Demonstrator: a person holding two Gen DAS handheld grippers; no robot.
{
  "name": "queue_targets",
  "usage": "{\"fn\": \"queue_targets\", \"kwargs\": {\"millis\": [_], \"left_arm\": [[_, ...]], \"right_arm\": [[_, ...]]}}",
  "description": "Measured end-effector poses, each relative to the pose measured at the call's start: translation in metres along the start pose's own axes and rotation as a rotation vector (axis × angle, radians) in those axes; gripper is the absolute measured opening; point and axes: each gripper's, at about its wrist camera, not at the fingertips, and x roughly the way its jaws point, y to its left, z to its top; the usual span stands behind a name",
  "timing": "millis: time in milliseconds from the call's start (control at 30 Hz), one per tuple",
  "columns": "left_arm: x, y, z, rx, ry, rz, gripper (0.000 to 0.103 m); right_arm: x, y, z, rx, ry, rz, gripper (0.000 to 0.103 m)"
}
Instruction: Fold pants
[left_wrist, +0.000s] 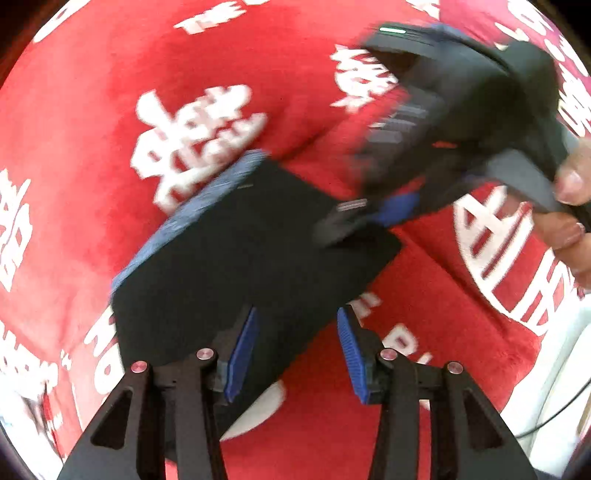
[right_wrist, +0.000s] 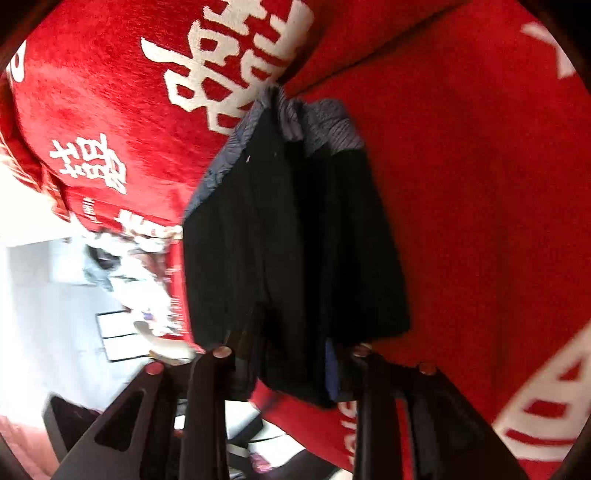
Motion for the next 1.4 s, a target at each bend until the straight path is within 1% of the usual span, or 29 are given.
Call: {"fn": "queue_targets", "kwargs": {"millis": [67, 133, 167, 267, 300, 367, 400, 433, 467, 500, 533, 567, 633, 667, 700, 733, 767, 800, 833, 867, 900, 967, 1067, 1100, 1167, 1267, 1300, 1333, 1400], "left_arm": [[-0.005, 0.025, -0.009, -0.08, 0.008, 0.059, 0.067], [-0.008, 0.062, -0.017, -0.194, 0.03, 0.116, 0.067], [-0.006, 0.081, -0.022, -0.25, 0.061, 0.13, 0.067], [0.014, 0.118, -0.04, -0.38, 0.132, 0.139, 0.067], [0.029, 0.129, -0.049, -0.429, 0.176, 0.111, 0.067], [0.051, 0.136, -0.068, -0.495, 0.24, 0.051, 0.069], [0.059, 0.139, -0.076, -0.544, 0.241, 0.035, 0.076], [0.06, 0.14, -0.079, -0.564, 0.226, 0.043, 0.081], [0.06, 0.14, -0.081, -0.564, 0.218, 0.052, 0.089], [0.062, 0.141, -0.081, -0.557, 0.22, 0.047, 0.096], [0.064, 0.143, -0.082, -0.564, 0.224, 0.039, 0.101], [0.069, 0.148, -0.084, -0.592, 0.242, 0.012, 0.103], [0.079, 0.16, -0.085, -0.645, 0.272, -0.068, 0.103], [0.081, 0.163, -0.085, -0.66, 0.288, -0.093, 0.103], [0.08, 0.164, -0.085, -0.655, 0.298, -0.1, 0.103], [0.077, 0.163, -0.084, -0.642, 0.299, -0.09, 0.103], [0.073, 0.16, -0.082, -0.625, 0.297, -0.073, 0.103], [0.066, 0.156, -0.08, -0.603, 0.294, -0.06, 0.103], [0.059, 0.153, -0.079, -0.589, 0.288, -0.06, 0.103], [0.052, 0.15, -0.079, -0.585, 0.28, -0.071, 0.103], [0.039, 0.147, -0.08, -0.588, 0.257, -0.102, 0.103], [0.018, 0.142, -0.081, -0.581, 0.227, -0.142, 0.103], [-0.014, 0.133, -0.083, -0.527, 0.206, -0.155, 0.103], [-0.024, 0.128, -0.083, -0.507, 0.206, -0.157, 0.103], [-0.032, 0.132, -0.082, -0.483, 0.218, -0.176, 0.103], [-0.05, 0.127, -0.079, -0.446, 0.23, -0.203, 0.103], [-0.058, 0.126, -0.079, -0.432, 0.225, -0.201, 0.103], [-0.065, 0.127, -0.078, -0.42, 0.214, -0.183, 0.103], [-0.087, 0.128, -0.071, -0.393, 0.17, -0.127, 0.103]], "right_arm": [[-0.021, 0.007, -0.003, -0.024, -0.032, -0.132, 0.034], [-0.035, 0.013, -0.008, -0.034, -0.066, -0.195, 0.035], [-0.043, 0.02, -0.011, -0.058, -0.091, -0.228, 0.035], [-0.051, 0.038, -0.022, -0.132, -0.131, -0.234, 0.035], [-0.047, 0.046, -0.023, -0.157, -0.134, -0.234, 0.035], [-0.027, 0.061, -0.023, -0.197, -0.109, -0.254, 0.035], [-0.009, 0.064, -0.021, -0.209, -0.08, -0.303, 0.035], [0.006, 0.066, -0.02, -0.219, -0.059, -0.34, 0.035], [0.023, 0.064, -0.019, -0.237, -0.029, -0.405, 0.035], [0.035, 0.061, -0.019, -0.247, -0.015, -0.452, 0.038], [0.039, 0.059, -0.018, -0.244, -0.029, -0.456, 0.039], [0.036, 0.06, -0.017, -0.241, -0.061, -0.444, 0.042], [0.034, 0.06, -0.014, -0.235, -0.055, -0.439, 0.043], [0.033, 0.06, -0.014, -0.235, -0.05, -0.44, 0.043], [0.032, 0.06, -0.013, -0.234, -0.039, -0.447, 0.043], [0.032, 0.062, -0.012, -0.229, -0.026, -0.462, 0.044], [0.031, 0.065, -0.012, -0.221, -0.015, -0.479, 0.049], [0.028, 0.064, -0.014, -0.212, -0.006, -0.496, 0.059], [0.025, 0.065, -0.016, -0.192, 0.006, -0.515, 0.064], [0.023, 0.067, -0.018, -0.178, 0.013, -0.518, 0.072], [0.021, 0.07, -0.021, -0.152, 0.019, -0.511, 0.076], [0.015, 0.074, -0.031, -0.104, 0.026, -0.48, 0.077], [0.01, 0.076, -0.048, -0.082, 0.036, -0.476, 0.079], [0.007, 0.079, -0.055, -0.078, 0.039, -0.477, 0.079], [0.005, 0.083, -0.067, -0.072, 0.051, -0.471, 0.08], [0.005, 0.092, -0.085, -0.073, 0.074, -0.461, 0.08], [0.005, 0.098, -0.092, -0.083, 0.08, -0.466, 0.08], [0.005, 0.103, -0.096, -0.092, 0.082, -0.472, 0.081], [0.002, 0.118, -0.106, -0.117, 0.081, -0.486, 0.081]]}}
